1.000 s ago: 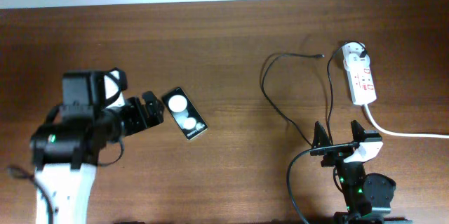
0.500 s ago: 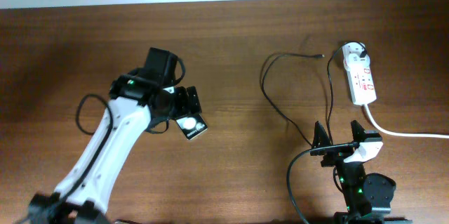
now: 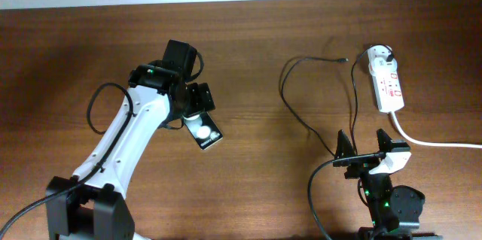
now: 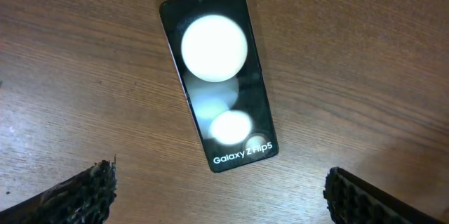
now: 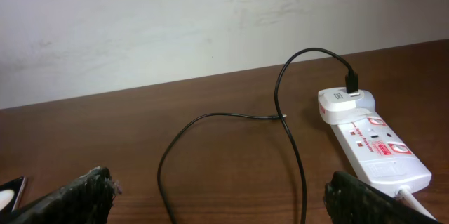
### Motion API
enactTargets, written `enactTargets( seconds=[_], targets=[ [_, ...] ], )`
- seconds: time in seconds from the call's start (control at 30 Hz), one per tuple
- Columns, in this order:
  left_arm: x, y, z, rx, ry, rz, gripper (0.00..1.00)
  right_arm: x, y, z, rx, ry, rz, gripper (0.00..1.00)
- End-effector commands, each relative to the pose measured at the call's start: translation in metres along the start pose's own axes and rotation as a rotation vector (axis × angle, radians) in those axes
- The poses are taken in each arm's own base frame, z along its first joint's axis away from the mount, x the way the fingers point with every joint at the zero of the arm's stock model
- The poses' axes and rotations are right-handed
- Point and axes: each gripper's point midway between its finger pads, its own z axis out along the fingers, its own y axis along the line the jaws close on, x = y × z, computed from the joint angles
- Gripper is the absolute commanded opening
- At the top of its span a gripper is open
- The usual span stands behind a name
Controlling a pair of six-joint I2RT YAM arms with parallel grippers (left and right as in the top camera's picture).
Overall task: Plug charger to phone and switch on socket
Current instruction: 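Reach the left gripper down to the black phone and grasp it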
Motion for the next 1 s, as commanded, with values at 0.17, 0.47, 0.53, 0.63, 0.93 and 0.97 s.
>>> enactTargets(
  seconds=[0.17,0.47,0.53,0.63,0.93,0.97],
  targets=[
    [-0.022,-0.010,0.009,0.014,-0.070,-0.083,0.99,0.004,0.000,0.000,0.001,0.005,-0.010,0.99],
    [-0.008,-0.002,0.066,-0.081,0.059,-0.075,0.99,0.004,0.000,0.000,0.001,0.005,-0.010,0.99],
    [-0.005,-0.003,0.072,-0.079,0.077,-0.079,0.99,0.004,0.000,0.000,0.001,0.005,-0.010,0.99],
    [0.003,-0.004,0.089,-0.087,0.126,-0.134,0.99,0.004,0.000,0.000,0.001,0.005,-0.010,0.99],
    [-0.002,-0.009,0.102,-0.074,0.117,-0.140,0.99,0.004,0.000,0.000,0.001,0.005,-0.010,0.99],
    [-0.001,-0.008,0.104,-0.077,0.121,-0.139,0.99,0.004,0.000,0.000,0.001,0.005,-0.010,0.99]
  ],
)
